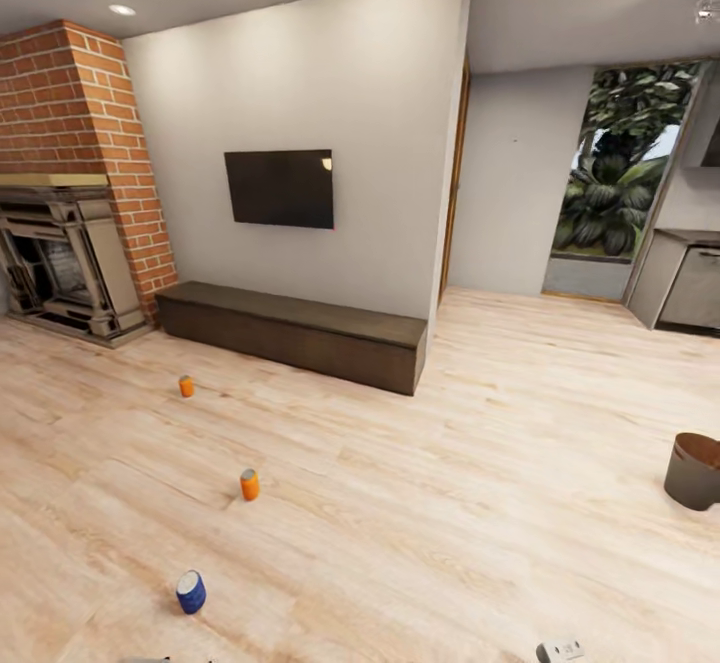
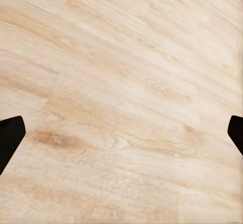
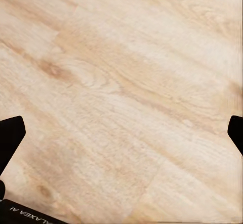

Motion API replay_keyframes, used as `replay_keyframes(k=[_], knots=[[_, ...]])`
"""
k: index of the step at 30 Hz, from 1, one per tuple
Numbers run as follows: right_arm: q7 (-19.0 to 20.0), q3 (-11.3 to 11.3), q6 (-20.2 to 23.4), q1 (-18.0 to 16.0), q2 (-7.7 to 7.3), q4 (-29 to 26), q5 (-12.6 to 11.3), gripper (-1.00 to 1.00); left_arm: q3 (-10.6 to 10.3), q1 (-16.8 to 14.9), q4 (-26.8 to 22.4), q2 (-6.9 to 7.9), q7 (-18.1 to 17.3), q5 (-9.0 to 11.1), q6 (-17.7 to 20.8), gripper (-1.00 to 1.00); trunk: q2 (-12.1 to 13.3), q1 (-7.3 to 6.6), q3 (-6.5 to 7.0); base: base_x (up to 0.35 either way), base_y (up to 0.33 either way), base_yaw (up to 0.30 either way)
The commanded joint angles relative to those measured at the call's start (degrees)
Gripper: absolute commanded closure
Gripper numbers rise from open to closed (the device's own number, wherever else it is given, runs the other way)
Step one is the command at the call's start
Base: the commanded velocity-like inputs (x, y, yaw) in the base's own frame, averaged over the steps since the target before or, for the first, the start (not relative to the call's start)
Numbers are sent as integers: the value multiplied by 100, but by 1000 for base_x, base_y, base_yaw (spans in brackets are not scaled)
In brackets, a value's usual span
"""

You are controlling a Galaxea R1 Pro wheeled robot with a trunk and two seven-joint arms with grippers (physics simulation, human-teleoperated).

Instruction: Put the three can of soda from the living room inside the tash can in the kitchen.

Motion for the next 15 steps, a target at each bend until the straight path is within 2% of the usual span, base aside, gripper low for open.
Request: replay_keyframes(k=[1,15], knots=[[0,0,0,0,0,0,0,-100,0,1,0,0,0,0,0,-100,0,0,-2,0,0,-268],[-9,0,-2,0,1,0,0,-100,-1,2,0,0,0,0,0,-100,0,0,-31,7,0,-260]])
